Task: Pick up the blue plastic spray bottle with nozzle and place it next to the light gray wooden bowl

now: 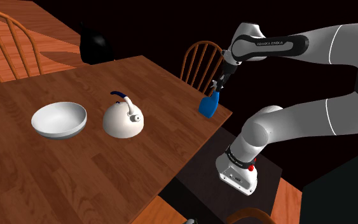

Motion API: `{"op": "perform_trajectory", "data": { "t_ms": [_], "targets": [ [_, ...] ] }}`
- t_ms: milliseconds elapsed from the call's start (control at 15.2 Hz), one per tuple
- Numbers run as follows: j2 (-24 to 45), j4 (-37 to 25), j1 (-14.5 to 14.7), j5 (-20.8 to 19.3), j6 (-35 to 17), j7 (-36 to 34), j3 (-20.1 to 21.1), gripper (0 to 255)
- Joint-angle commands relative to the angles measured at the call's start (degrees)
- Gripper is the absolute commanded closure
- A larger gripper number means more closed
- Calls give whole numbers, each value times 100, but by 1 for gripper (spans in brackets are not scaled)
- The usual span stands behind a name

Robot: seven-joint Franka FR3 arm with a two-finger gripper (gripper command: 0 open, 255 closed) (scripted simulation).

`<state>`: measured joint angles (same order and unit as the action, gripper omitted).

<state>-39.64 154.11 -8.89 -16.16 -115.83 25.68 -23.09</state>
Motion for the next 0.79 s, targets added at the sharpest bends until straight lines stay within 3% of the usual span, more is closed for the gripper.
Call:
{"op": "perform_trajectory", "data": {
  "t_ms": [0, 462, 726],
  "targets": [
    [0, 0, 0, 0, 0, 0, 0, 255],
    [0, 1, 0, 0, -1, 0, 0, 255],
    [-112, -239, 16, 63, 350, 7, 82, 255]
  ]
}}
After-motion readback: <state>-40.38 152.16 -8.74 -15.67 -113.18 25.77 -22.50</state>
